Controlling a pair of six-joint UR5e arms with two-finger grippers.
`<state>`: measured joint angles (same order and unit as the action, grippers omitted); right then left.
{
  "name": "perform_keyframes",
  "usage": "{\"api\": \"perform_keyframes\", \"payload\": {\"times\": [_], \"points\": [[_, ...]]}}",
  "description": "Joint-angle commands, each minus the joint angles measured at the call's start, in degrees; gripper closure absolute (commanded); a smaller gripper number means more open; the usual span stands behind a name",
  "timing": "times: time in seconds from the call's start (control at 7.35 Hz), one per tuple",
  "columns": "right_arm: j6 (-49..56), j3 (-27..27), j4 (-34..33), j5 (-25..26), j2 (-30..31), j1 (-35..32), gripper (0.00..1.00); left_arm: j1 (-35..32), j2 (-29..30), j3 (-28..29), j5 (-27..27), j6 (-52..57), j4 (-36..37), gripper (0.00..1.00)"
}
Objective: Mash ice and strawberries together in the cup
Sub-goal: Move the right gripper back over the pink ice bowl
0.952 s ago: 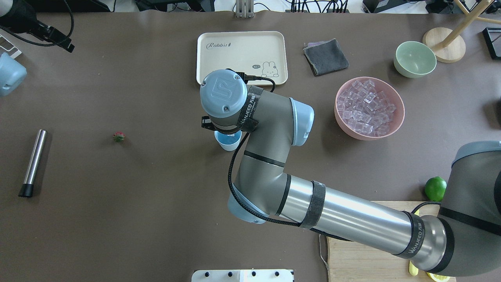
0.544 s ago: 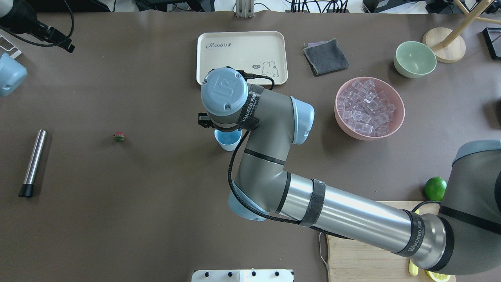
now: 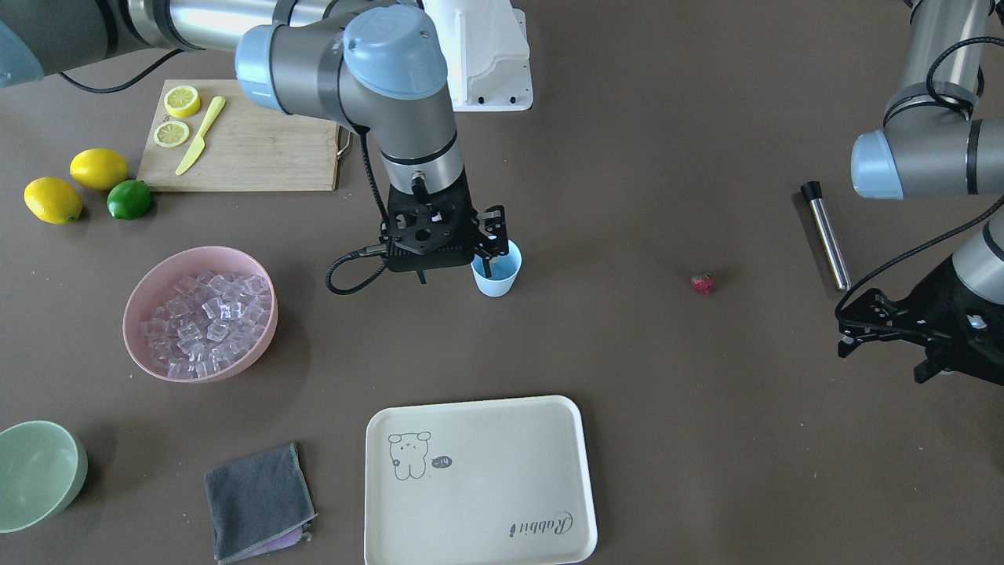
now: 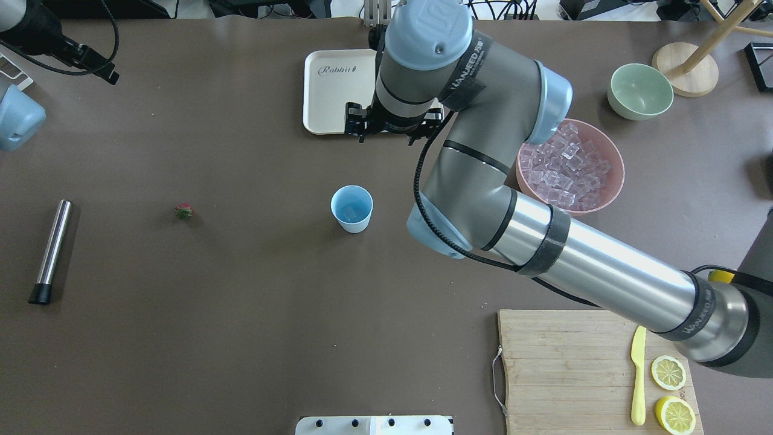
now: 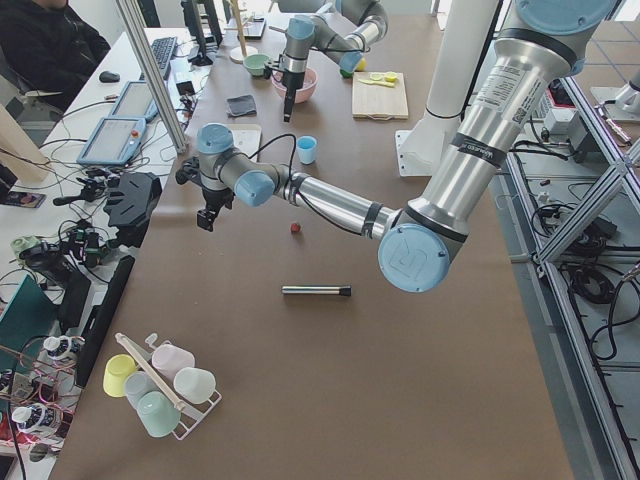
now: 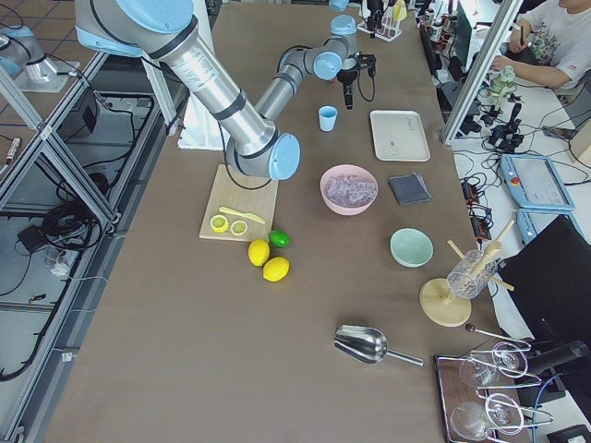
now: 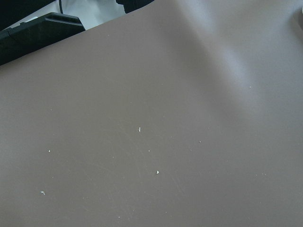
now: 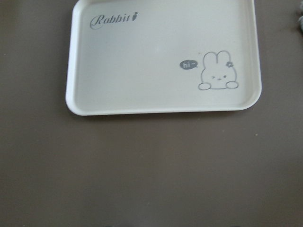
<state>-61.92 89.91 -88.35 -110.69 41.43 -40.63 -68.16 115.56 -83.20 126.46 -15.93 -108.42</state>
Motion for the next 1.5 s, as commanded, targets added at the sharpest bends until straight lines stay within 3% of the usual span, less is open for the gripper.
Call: {"api": "perform_keyframes", "payload": {"times": [0.0, 0.14, 0.27, 0.41, 0.54, 1.36], "points": [[15.45, 4.13, 0.54, -2.51, 10.73, -7.07, 0.18, 0.83, 0.02, 0.14, 0.02, -0.51, -1.18, 0.02], [17.86, 3.53, 1.33, -1.38, 13.91, -7.09, 0.18, 1.44, 0.02, 0.05, 0.02, -1.29, -1.27, 0.02], [18.23, 2.57, 8.99, -0.15, 16.81, -7.27, 0.18, 1.79, 0.10, -0.12, -0.07, -2.43, -1.36, 0.02], [18.32, 1.60, 12.55, -1.53, 17.71, -8.66, 0.18, 1.97, 0.02, -0.04, -0.42, -2.44, -1.62, 0.02], [18.32, 2.11, 12.24, -6.42, 17.90, -11.46, 0.18, 1.97, 0.02, 0.23, -1.29, -2.44, -2.49, 0.02], [25.09, 3.52, 13.29, -4.01, 25.18, -10.70, 0.18, 2.24, -0.33, 0.84, -1.30, -3.32, -3.29, 0.02]]}}
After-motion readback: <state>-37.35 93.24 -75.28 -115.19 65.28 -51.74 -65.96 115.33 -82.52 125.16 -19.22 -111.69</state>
